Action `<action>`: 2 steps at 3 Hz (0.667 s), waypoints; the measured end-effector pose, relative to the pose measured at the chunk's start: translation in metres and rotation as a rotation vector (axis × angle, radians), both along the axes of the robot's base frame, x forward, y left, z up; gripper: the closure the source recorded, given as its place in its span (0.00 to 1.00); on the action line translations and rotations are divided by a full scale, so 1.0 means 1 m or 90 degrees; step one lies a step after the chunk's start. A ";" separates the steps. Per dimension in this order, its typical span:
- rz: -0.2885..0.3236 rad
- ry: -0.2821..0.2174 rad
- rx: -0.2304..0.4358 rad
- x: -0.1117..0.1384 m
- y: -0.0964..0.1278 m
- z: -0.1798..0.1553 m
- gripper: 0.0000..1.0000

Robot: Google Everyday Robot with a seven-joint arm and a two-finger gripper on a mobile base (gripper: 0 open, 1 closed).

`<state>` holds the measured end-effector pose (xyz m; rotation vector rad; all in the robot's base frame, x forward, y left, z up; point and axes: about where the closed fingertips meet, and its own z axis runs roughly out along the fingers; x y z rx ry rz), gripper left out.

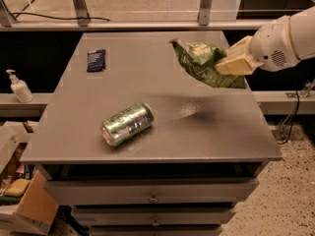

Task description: Move green jalapeno chip bag near green can

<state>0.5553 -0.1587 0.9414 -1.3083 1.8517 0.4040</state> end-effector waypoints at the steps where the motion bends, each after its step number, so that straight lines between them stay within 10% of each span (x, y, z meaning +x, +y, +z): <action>1: -0.006 0.022 0.021 -0.008 0.012 -0.007 1.00; 2: -0.012 0.049 0.029 -0.019 0.026 -0.018 1.00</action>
Offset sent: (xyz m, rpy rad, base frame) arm -0.0328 0.0405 -0.0339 0.0614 0.1358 -0.0390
